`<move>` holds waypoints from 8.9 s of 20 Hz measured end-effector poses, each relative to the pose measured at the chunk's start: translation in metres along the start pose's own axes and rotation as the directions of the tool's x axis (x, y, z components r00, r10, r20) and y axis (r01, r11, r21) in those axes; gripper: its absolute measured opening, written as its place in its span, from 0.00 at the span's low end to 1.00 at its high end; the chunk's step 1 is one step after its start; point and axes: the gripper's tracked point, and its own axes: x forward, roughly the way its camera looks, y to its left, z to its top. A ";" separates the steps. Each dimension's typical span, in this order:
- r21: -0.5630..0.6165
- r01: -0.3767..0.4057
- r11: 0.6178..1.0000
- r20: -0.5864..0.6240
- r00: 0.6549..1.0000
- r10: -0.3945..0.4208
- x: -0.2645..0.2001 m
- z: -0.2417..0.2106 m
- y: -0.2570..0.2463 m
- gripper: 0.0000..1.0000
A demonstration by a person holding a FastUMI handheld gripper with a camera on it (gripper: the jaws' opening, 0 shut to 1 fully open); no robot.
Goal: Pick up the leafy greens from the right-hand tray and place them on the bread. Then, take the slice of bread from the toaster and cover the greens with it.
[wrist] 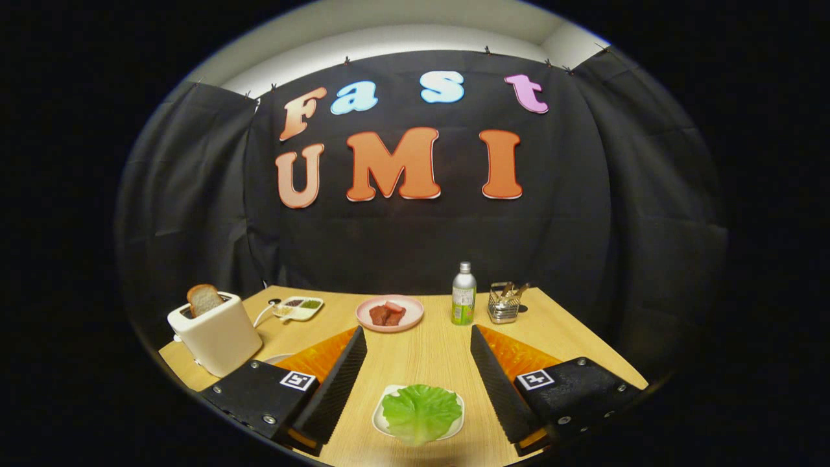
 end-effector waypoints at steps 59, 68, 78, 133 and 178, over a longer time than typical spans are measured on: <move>0.202 -0.304 0.931 -0.504 0.782 0.365 0.060 -0.112 0.122 0.05; 0.204 -0.387 0.899 -0.511 0.742 0.435 0.073 -0.110 0.186 0.05; 0.218 -0.400 0.890 -0.584 0.678 0.447 0.087 -0.147 0.235 0.07; 0.169 -0.437 0.883 -0.731 0.546 0.410 0.080 -0.020 0.462 0.40; 0.526 -0.382 0.760 -0.480 0.604 0.636 0.063 -0.077 0.277 0.13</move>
